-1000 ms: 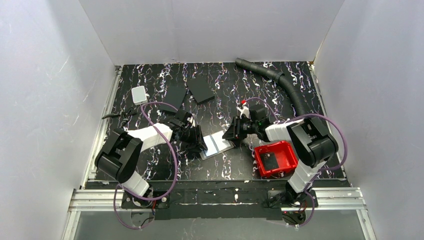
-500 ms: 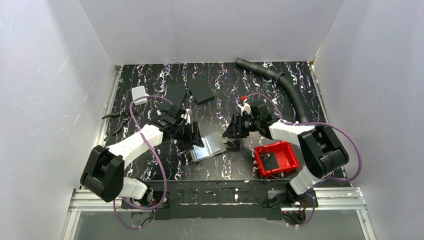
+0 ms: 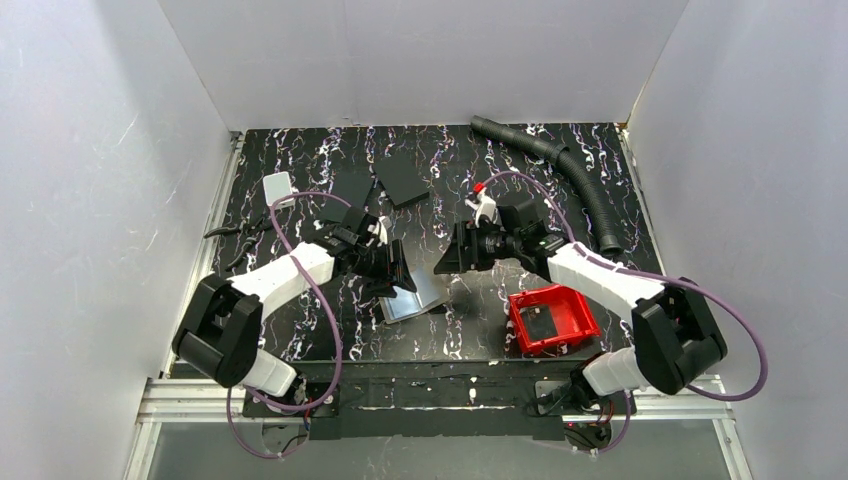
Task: Put the credit cards into the card holder
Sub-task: Open the card holder at the center of the board.
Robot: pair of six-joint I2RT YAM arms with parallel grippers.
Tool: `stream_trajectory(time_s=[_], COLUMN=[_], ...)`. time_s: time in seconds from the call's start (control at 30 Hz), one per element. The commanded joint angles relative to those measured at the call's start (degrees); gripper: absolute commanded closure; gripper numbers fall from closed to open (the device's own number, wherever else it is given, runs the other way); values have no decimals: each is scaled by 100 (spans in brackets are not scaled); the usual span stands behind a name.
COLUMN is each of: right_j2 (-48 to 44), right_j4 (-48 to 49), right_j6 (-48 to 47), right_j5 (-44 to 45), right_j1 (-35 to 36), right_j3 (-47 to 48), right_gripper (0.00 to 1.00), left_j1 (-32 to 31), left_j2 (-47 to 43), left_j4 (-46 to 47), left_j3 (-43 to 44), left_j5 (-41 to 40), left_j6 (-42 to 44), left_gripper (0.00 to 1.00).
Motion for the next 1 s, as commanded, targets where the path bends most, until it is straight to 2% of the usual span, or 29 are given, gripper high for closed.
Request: stream_trajectory(time_s=[0.0, 0.13, 0.27, 0.47, 0.57, 0.63, 0.77, 0.87, 0.97], right_j2=[-248, -105, -183, -274, -473, -554, -389, 17, 555], right_j4=[-536, -566, -401, -968, -1144, -1271, -1038, -593, -90], right_j6=[-429, -465, -363, -525, -568, -640, -648, -596, -392], right_j5=[320, 596, 882, 1467, 1798, 1919, 1612, 1501, 1253], right_j1=[436, 791, 839, 840, 840, 838, 897, 1261, 1315], right_j3=[291, 409, 411, 648, 627, 632, 607, 681, 778], right_gripper=[18, 19, 20, 36, 39, 41, 61, 62, 64], left_j1=[7, 8, 7, 6, 7, 7, 7, 7, 7], left_j2=[72, -103, -375, -528, -485, -372, -190, -122, 6], left_j4=[149, 69, -108, -145, -27, 33, 197, 275, 341], left_j3=[83, 8, -57, -136, -138, -129, -167, -226, -325], left_j5=[93, -32, -132, -64, 20, 36, -23, -211, -401], left_j6=[-70, -64, -11, -19, -50, -53, -154, -247, -311], left_gripper=[45, 46, 43, 37, 37, 44, 60, 64, 67])
